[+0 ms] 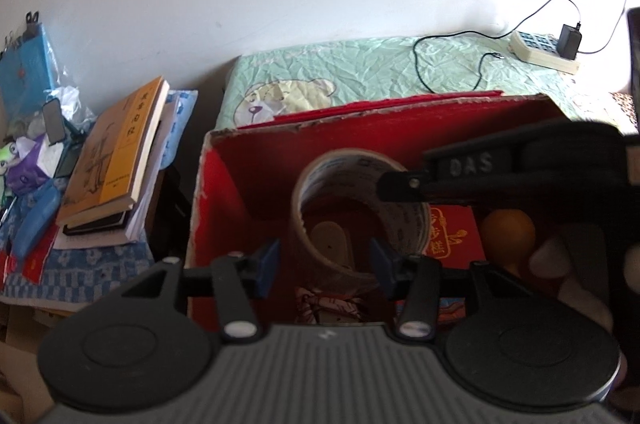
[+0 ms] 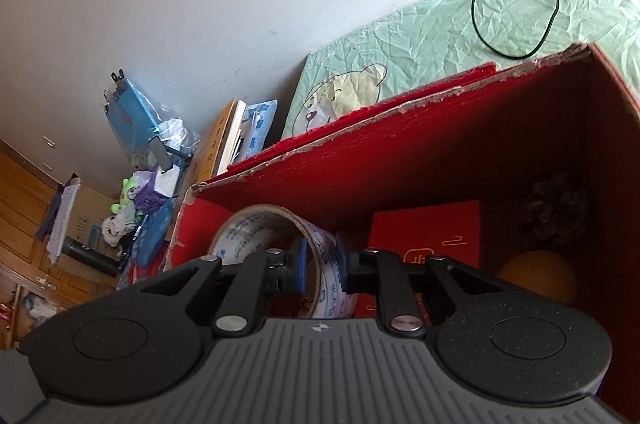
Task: Organize objects
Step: 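Lower the tape roll into the red box with the right gripper, then open the right gripper to release the tape roll inside the box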
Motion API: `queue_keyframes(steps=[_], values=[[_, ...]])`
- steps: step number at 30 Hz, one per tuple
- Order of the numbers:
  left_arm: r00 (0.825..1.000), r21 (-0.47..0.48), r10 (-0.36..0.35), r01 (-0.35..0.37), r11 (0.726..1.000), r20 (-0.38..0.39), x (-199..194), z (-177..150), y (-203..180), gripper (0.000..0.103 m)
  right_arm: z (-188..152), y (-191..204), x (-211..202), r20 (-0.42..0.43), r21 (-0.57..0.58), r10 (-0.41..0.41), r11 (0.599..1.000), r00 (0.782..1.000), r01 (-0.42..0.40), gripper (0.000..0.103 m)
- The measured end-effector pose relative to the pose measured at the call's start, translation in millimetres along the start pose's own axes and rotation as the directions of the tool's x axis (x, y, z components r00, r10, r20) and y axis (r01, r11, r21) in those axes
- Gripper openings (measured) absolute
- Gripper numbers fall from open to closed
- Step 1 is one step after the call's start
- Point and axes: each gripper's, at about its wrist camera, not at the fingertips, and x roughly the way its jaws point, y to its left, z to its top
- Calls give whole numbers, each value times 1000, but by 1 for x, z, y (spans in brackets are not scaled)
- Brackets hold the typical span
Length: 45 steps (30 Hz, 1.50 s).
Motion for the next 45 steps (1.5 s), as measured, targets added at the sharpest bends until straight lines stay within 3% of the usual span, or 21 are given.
queue_keyframes(steps=[8,12,16,24,29,31,35,38,43,45], values=[[998,-23,-47,48,999,33,-7,-2,3,48,1,-7,-5,19,50,57,997,998,-58,22],[999,-31,-37,37,999,28,-7,-4,4,48,1,-6,-6,30,56,58,997,998,-60,26],[999,-35,-44,45,998,27,-8,-6,3,48,2,-5,0,-10,48,57,997,998,-57,32],[995,-5,-101,101,995,26,-10,-8,-7,42,-4,-14,-16,117,107,32,993,993,-45,29],[969,-8,-249,249,969,-5,1,-3,-20,38,-7,-28,-23,176,217,2,975,984,-41,30],[963,-8,-267,267,964,-23,9,1,-25,31,-7,-29,-23,180,231,-13,973,984,-30,30],[943,-47,-325,322,945,-68,27,10,-25,27,-5,-29,-22,177,237,-29,971,984,-14,31],[954,-81,-279,272,959,-106,40,17,-22,32,-6,-28,-21,169,234,-36,972,985,-5,31],[942,-155,-282,256,954,-184,63,22,-13,35,-7,-24,-21,171,196,-46,980,984,11,31],[951,-150,-252,226,962,-182,64,21,-12,42,-6,-25,-20,165,199,-42,980,985,8,31]])
